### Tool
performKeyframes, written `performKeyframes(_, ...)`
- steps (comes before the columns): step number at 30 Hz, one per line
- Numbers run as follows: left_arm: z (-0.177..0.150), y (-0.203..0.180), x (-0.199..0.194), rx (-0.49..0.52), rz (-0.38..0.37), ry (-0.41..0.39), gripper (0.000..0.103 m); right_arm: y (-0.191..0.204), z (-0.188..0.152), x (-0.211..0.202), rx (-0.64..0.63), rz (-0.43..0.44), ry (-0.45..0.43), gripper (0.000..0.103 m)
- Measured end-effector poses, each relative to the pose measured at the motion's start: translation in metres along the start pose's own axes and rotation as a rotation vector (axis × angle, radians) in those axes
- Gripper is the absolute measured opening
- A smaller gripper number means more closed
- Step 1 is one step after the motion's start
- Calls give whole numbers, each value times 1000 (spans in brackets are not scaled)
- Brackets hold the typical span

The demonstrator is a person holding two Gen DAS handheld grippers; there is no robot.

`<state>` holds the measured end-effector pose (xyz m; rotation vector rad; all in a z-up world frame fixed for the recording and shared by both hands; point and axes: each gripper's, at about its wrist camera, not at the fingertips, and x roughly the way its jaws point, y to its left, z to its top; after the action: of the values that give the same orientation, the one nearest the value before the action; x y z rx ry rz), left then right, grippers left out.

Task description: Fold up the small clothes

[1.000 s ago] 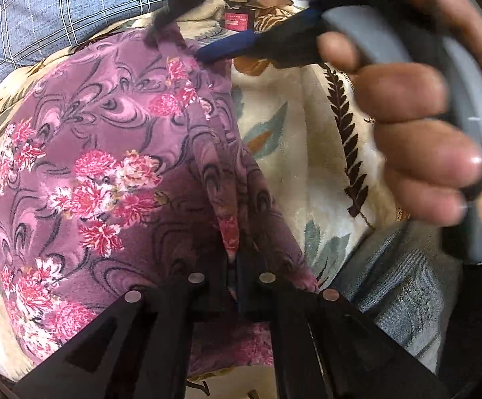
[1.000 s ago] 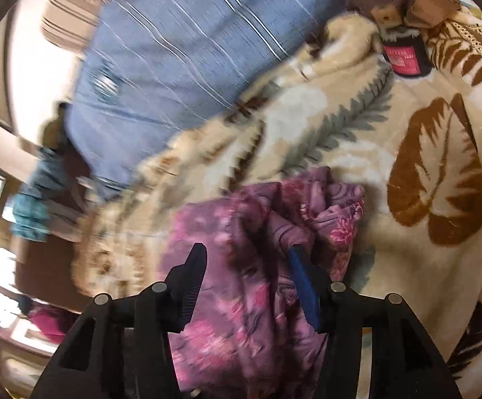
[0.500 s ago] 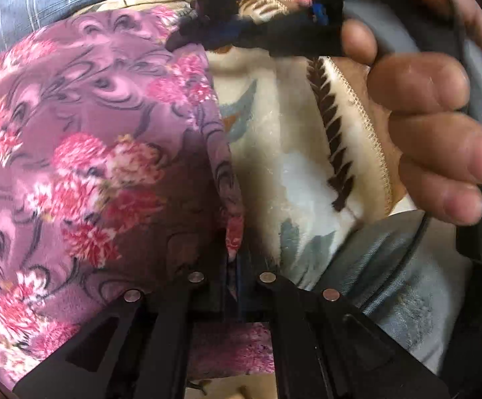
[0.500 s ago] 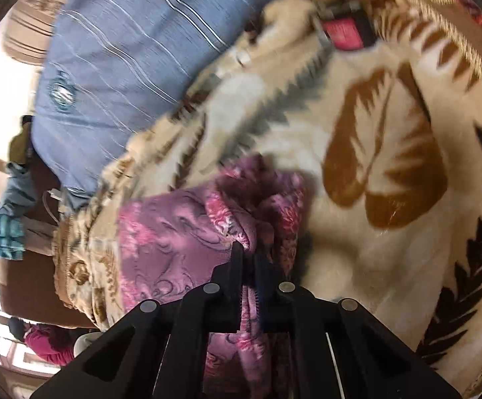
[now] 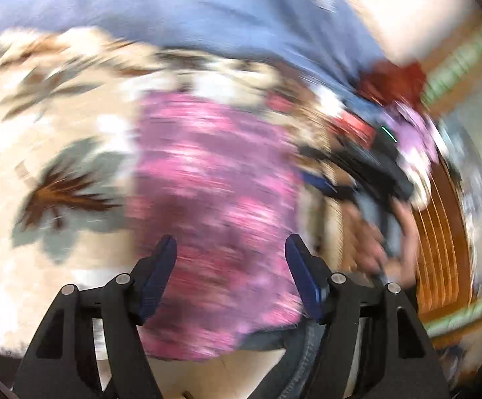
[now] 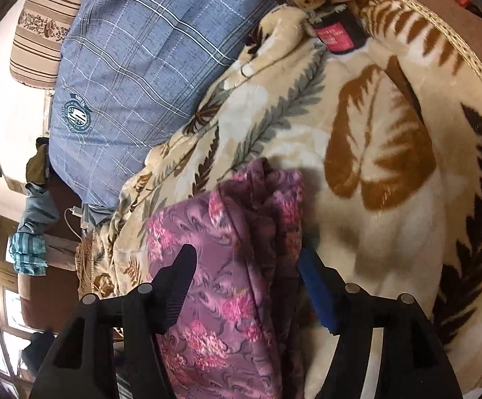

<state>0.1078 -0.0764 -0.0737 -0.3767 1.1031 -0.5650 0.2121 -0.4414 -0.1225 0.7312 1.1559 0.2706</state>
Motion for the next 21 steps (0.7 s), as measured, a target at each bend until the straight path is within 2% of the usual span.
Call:
performKeyframes(2,10,30,10,-72,-40,18,67,-1,-15,-2,21,7,-18,67)
performKeyframes(4,18,49,23,-96,-38,41,67,-3,-32,-1,39,26,-14,67)
performKeyframes(6,22,63,38,-100,-72,55,67,-6,-46,8,55,41,20,67)
performKeyframes(8,27,73,56,-123,-154,74,66,-10,-50,17,65,-3,46,66)
performKeyframes(10,19,83,65,-181,-263,100,57,-16,-49,25,82,-53,63,62)
performKeyframes(11,14,87,70,-202,-285,102,55,-21,-48,29,103,-36,79,58)
performKeyframes(12,13,88,70,-212,-286,101,53,-22,-47,33,111,0,93,53)
performKeyframes(14,7,92,74,-239,-291,122,52,-17,-46,37,78,13,110,51)
performKeyframes(18,6,101,77,-333,-341,141,51,-19,-44,46,89,37,135,53)
performKeyframes(20,6,99,79,-313,-327,141,43,-24,-43,46,104,60,139,50)
performKeyframes(21,6,98,80,-309,-320,141,37,-23,-44,46,95,64,139,44)
